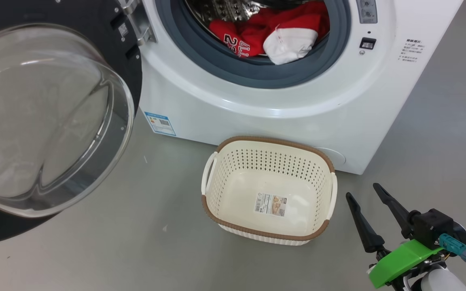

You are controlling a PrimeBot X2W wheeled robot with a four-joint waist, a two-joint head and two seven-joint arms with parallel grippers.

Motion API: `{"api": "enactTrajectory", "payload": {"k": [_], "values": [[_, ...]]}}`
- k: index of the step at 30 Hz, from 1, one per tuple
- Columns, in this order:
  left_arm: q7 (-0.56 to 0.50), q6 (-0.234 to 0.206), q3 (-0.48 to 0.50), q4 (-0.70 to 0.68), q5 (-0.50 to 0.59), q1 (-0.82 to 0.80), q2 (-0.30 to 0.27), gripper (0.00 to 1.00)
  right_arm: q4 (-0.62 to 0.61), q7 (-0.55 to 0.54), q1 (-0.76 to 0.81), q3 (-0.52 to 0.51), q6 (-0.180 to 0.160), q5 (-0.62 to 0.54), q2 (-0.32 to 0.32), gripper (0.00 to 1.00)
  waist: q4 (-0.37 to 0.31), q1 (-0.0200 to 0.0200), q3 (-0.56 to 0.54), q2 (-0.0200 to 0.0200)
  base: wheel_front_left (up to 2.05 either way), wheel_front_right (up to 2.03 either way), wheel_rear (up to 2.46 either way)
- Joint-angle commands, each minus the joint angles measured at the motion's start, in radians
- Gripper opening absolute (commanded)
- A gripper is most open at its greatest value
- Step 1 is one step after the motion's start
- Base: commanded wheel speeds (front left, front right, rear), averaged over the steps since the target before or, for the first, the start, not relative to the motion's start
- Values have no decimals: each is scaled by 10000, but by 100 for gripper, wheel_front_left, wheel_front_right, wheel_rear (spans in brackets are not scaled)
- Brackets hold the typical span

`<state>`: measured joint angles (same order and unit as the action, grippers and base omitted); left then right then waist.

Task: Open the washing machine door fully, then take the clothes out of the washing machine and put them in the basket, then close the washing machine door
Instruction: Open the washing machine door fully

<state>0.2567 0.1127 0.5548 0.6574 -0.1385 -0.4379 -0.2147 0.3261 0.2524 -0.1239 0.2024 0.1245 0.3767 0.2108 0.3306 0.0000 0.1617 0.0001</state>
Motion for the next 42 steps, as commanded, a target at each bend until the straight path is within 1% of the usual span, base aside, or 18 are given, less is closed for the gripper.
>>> {"api": "enactTrajectory", "payload": {"k": [1, 3, 9, 11, 13, 14, 15, 17, 19, 20, 21, 22, 23, 24, 32, 42], "values": [[51, 75, 191, -435, 76, 248, -356, 0, -213, 93, 82, 117, 62, 90, 46, 100, -2, 0, -92, -1, 0, 0, 0], [51, 114, 110, -699, 44, 458, -163, 0, -219, 93, 122, 82, 62, 103, 35, 100, -19, 0, -183, -1, 0, 0, 0], [51, 173, -574, -1875, -57, 1442, 671, 0, -277, 93, 327, -128, 62, 127, -16, 100, -157, 0, -402, -1, 0, 0, 0], [51, 175, -890, -2206, -179, 1738, 862, 16, -305, 93, 387, -214, 62, 125, -37, 100, -220, 0, -436, -1, 0, 0, 0], [51, 177, -1197, -2458, -356, 2011, 983, 27, -327, 93, 433, -268, 62, 126, -44, 100, -301, 0, -456, -1, 0, 0, 0], [51, 177, -1353, -2556, -418, 2146, 1022, 34, -339, 93, 448, -288, 62, 122, -47, 100, -353, 0, -471, -1, 0, 0, 0], [51, 177, -1496, -2666, -460, 2275, 1049, 38, -350, 93, 467, -312, 62, 119, -55, 100, -407, 0, -488, -1, 0, 0, 0], [51, 178, -1653, -2746, -558, 2389, 1085, 40, -365, 93, 485, -352, 62, 119, -63, 100, -459, 0, -500, -1, 0, 0, 0], [51, 178, -1911, -2914, -653, 2614, 1096, 48, -386, 93, 514, -403, 62, 121, -74, 100, -582, 0, -531, -1, 0, 0, 0], [51, 178, -2046, -2988, -733, 2703, 1107, 59, -398, 93, 527, -443, 62, 124, -81, 100, -643, 0, -546, -1, 0, 0, 0], [51, 178, -2202, -3047, -790, 2799, 1103, 76, -407, 93, 541, -470, 62, 132, -86, 100, -705, 0, -561, -1, 0, 0, 0], [51, 179, -2304, -3126, -813, 2880, 1097, 88, -417, 93, 560, -498, 62, 138, -95, 100, -766, 0, -572, -1, 0, 0, 0], [51, 179, -2422, -3198, -852, 2955, 1102, 97, -431, 93, 583, -534, 62, 134, -109, 100, -829, 0, -598, -1, 0, 0, 0], [51, 179, -2539, -3273, -876, 3036, 1108, 100, -442, 93, 614, -565, 62, 133, -123, 100, -895, 0, -626, -1, 0, 0, 0], [51, 179, -3140, -3851, -1076, 3464, 1156, 100, -538, 93, 767, -871, 62, 140, -191, 100, -1424, 0, -666, -1, 0, 0, 0], [51, 180, -3737, -4222, -1243, 3832, 1271, 100, -597, 93, 924, -1072, 62, 181, -237, 100, -2089, 0, -749, -1, 0, 0, 0]]}}
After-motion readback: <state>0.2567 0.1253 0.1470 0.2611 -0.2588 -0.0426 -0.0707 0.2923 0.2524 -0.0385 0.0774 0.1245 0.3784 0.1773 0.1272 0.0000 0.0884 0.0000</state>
